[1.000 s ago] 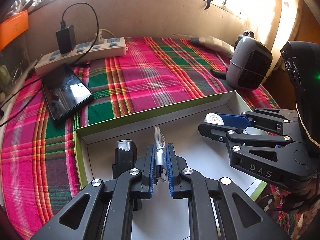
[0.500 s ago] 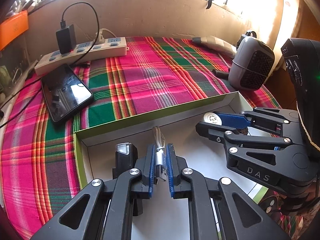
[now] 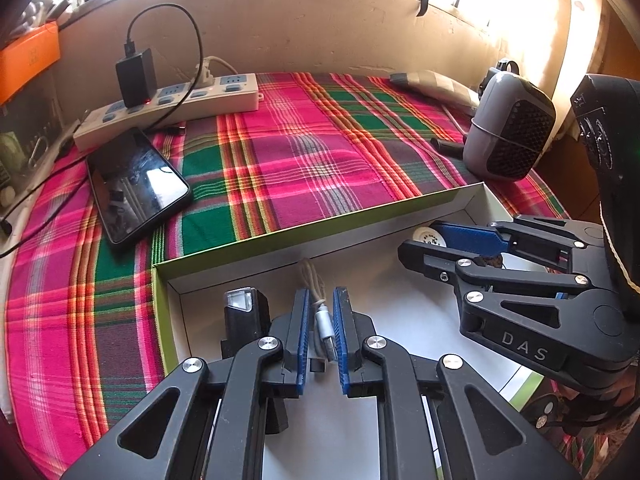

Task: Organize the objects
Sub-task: 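Open the right tool to drop the jar while the left tool releases the cable, then move the left tool to the pink clip while the right tool moves to the black disc, then grasp the pink clip with the left tool while the right tool grasps the black round disc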

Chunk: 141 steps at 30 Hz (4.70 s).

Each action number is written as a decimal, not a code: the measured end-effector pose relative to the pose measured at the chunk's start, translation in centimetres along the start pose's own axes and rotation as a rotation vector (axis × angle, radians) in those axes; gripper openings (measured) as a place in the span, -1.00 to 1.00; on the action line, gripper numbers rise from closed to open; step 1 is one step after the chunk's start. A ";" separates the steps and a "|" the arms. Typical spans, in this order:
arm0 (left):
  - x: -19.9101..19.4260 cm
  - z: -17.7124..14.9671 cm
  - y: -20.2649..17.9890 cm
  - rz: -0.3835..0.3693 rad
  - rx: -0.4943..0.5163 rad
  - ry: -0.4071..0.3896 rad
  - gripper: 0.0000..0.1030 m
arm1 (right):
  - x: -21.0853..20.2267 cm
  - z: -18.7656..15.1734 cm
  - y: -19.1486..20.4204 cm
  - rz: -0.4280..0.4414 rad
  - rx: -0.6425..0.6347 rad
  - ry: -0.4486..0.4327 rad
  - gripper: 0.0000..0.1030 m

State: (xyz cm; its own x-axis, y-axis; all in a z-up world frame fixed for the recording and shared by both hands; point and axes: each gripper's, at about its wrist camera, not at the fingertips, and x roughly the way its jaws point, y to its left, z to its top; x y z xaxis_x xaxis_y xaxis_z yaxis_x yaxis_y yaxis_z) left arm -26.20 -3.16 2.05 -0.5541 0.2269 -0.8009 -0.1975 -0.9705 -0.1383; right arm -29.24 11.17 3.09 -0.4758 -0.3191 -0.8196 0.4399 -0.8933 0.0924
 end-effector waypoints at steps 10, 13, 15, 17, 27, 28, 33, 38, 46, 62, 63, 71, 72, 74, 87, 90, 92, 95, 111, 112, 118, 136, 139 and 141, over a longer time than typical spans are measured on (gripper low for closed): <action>-0.2 -0.2 0.1 0.007 -0.009 -0.002 -0.66 | -0.3 -0.3 -0.2 0.001 0.018 -0.012 -0.18; -0.4 -0.3 0.1 0.020 -0.015 -0.003 -0.62 | -0.5 -0.4 -0.3 0.004 0.025 -0.012 -0.18; -0.6 -0.5 0.2 0.021 -0.019 -0.005 -0.61 | -0.7 -0.5 -0.3 0.002 0.026 -0.016 -0.17; -0.9 -0.6 0.2 0.018 -0.026 -0.007 -0.61 | -1.0 -0.7 -0.1 0.002 0.022 -0.023 -0.17; -3.7 -1.5 -0.9 0.062 0.011 -0.064 -0.59 | -3.3 -1.7 0.2 0.014 0.039 -0.077 -0.17; -3.8 -1.6 -1.0 0.055 0.009 -0.064 -0.59 | -3.7 -1.9 0.2 0.016 0.045 -0.082 -0.17; -5.0 -2.5 -1.6 0.048 0.008 -0.080 -0.58 | -5.0 -2.7 0.5 0.018 0.044 -0.101 -0.17; -6.2 -3.3 -2.2 0.042 0.010 -0.091 -0.58 | -5.9 -3.5 0.5 0.019 0.056 -0.112 -0.17; -7.8 -4.9 -2.6 0.030 0.006 -0.108 -0.58 | -7.6 -4.7 0.6 0.025 0.062 -0.140 -0.17; -10.7 -9.4 -2.9 -0.004 -0.012 -0.133 -0.52 | -10.8 -9.4 -0.1 0.033 0.115 -0.187 -0.17; -10.9 -9.7 -3.0 -0.007 -0.013 -0.135 -0.51 | -11.0 -9.8 -0.1 0.035 0.118 -0.186 -0.17; -11.4 -12.1 -2.9 -0.033 -0.039 -0.125 -0.43 | -11.7 -12.3 -0.3 0.021 0.109 -0.188 -0.17; -11.5 -12.6 -2.9 -0.033 -0.041 -0.124 -0.42 | -11.8 -12.6 -0.3 0.017 0.105 -0.190 -0.17; -11.5 -13.1 -2.9 -0.041 -0.044 -0.119 -0.41 | -12.0 -13.2 -0.4 0.013 0.103 -0.193 -0.17; -11.5 -15.7 -2.8 -0.089 -0.070 -0.097 -0.28 | -12.6 -16.7 -1.0 0.012 0.127 -0.192 0.02; -11.4 -15.9 -3.2 -0.102 -0.064 -0.088 -0.28 | -12.5 -17.1 -0.7 0.005 0.119 -0.189 0.02; -11.3 -16.0 -3.5 -0.105 -0.050 -0.083 -0.27 | -12.4 -17.4 -0.7 0.013 0.117 -0.182 0.02; -11.1 -16.1 -3.7 -0.109 -0.045 -0.079 -0.27 | -12.4 -17.9 -0.5 0.013 0.110 -0.177 0.02; -9.2 -15.3 -4.0 -0.049 -0.041 -0.048 -0.27 | -12.2 -17.9 0.4 0.000 0.064 -0.163 0.02; -9.1 -15.2 -3.9 -0.047 -0.045 -0.049 -0.27 | -12.3 -17.8 0.4 -0.003 0.063 -0.166 0.02; -8.8 -14.8 -3.3 -0.025 -0.058 -0.060 -0.28 | -12.3 -17.2 0.5 -0.013 0.055 -0.177 0.02; -8.7 -14.6 -2.2 -0.006 -0.087 -0.079 -0.39 | -10.4 -14.3 2.2 -0.003 -0.057 -0.153 0.02; -8.7 -14.6 -2.0 -0.006 -0.091 -0.083 -0.40 | -10.0 -14.1 2.5 0.014 -0.078 -0.137 0.02; -8.7 -14.6 -2.0 -0.005 -0.091 -0.086 -0.40 | -9.8 -14.0 2.6 0.019 -0.087 -0.128 0.02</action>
State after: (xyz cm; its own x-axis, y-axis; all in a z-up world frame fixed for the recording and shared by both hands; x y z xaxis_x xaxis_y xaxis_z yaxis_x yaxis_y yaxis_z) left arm -9.22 -4.36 0.79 -0.6211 0.2339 -0.7480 -0.1278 -0.9719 -0.1977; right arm -12.72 16.38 3.43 -0.5574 -0.3784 -0.7390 0.5115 -0.8576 0.0534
